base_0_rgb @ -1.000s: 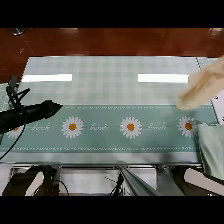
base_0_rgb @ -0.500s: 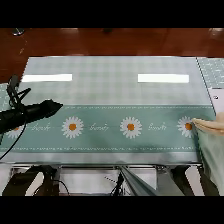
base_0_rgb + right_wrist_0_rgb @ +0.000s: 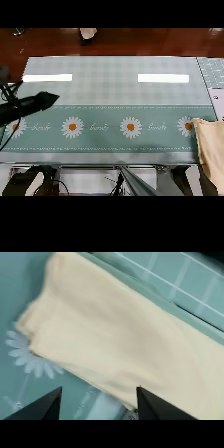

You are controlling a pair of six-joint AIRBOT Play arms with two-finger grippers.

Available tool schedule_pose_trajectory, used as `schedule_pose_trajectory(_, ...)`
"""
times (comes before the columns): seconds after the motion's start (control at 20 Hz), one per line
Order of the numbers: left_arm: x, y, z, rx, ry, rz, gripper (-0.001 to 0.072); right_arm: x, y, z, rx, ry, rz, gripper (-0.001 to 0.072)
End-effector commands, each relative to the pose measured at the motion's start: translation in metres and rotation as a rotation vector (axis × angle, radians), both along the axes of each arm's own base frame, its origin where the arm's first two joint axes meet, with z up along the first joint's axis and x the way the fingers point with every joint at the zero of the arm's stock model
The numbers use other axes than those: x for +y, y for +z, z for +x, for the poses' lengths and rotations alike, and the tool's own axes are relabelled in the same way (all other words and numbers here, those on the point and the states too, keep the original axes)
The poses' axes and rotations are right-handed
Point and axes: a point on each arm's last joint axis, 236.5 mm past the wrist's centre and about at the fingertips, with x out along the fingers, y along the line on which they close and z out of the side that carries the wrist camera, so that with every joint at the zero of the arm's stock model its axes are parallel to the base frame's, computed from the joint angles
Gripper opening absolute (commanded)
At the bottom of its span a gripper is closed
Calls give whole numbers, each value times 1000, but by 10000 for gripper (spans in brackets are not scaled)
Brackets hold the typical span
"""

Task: Fold the shirts.

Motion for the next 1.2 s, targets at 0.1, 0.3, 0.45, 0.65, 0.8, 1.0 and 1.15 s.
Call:
schedule_pose_trajectory(0.1,-15,112,45,-229,-71,-6,20,108,52,190,-502,485,220,484)
schedule_pose_trajectory(0.3,-69,140,61,-226,-292,63,19,252,75,269,-643,992,104,25)
schedule_pose_trajectory(0.45,-78,78,82,-67,-291,269,18,280,22,293,-456,1109,-129,25)
schedule_pose_trajectory(0.65,-59,-25,96,182,-293,504,20,263,-101,279,8,1139,-111,26)
schedule_pose_trajectory(0.8,-55,-54,98,261,-296,520,20,252,-146,264,185,1134,-53,26)
schedule_pose_trajectory(1.0,-55,-62,96,288,-305,524,21,253,-146,269,163,1132,-60,26)
schedule_pose_trajectory(1.15,-54,-64,93,303,-310,527,21,255,-146,268,163,1126,-50,26)
